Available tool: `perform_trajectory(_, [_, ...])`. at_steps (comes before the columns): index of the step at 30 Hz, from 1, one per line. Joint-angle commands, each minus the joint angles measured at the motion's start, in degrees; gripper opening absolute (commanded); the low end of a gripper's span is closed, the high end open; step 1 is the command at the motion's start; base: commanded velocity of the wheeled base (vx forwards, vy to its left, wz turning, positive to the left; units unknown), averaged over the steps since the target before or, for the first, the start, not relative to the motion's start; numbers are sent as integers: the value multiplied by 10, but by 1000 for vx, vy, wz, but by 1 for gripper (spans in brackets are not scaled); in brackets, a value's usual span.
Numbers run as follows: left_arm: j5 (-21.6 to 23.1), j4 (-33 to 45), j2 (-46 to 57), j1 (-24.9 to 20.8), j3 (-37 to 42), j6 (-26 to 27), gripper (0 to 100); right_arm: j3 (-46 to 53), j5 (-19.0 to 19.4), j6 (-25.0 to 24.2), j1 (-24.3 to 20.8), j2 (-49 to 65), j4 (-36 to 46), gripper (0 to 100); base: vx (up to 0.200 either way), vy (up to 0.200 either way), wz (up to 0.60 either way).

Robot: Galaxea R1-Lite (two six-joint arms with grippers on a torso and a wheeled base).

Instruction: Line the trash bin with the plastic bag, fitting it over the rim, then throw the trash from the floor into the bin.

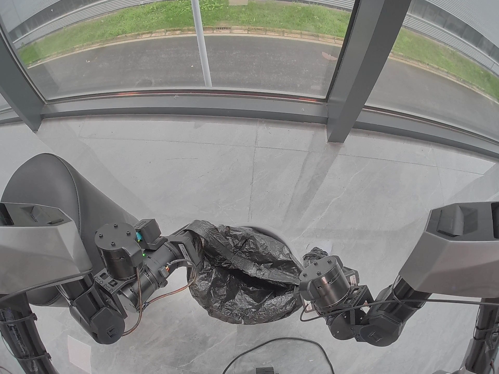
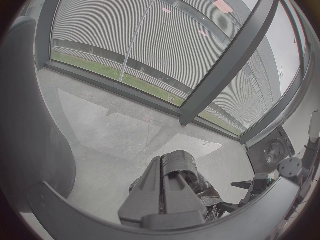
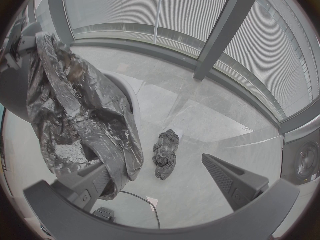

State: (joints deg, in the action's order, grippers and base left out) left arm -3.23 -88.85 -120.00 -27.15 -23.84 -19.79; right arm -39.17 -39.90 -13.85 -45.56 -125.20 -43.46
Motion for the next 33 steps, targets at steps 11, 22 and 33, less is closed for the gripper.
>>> perform_trajectory(11, [0,-1,14,0,1,-1,0,-35,6,30,-66,54,0,100,0,0,0])
perform_trajectory(22, [-1,0,28,0,6,-1,0,-164,62,88,-82,-51,5,100,0,0,0])
perform_trajectory(33, [-1,-1,36,0,17,-1,0,-277,63,159,-76,-128,9,100,0,0,0])
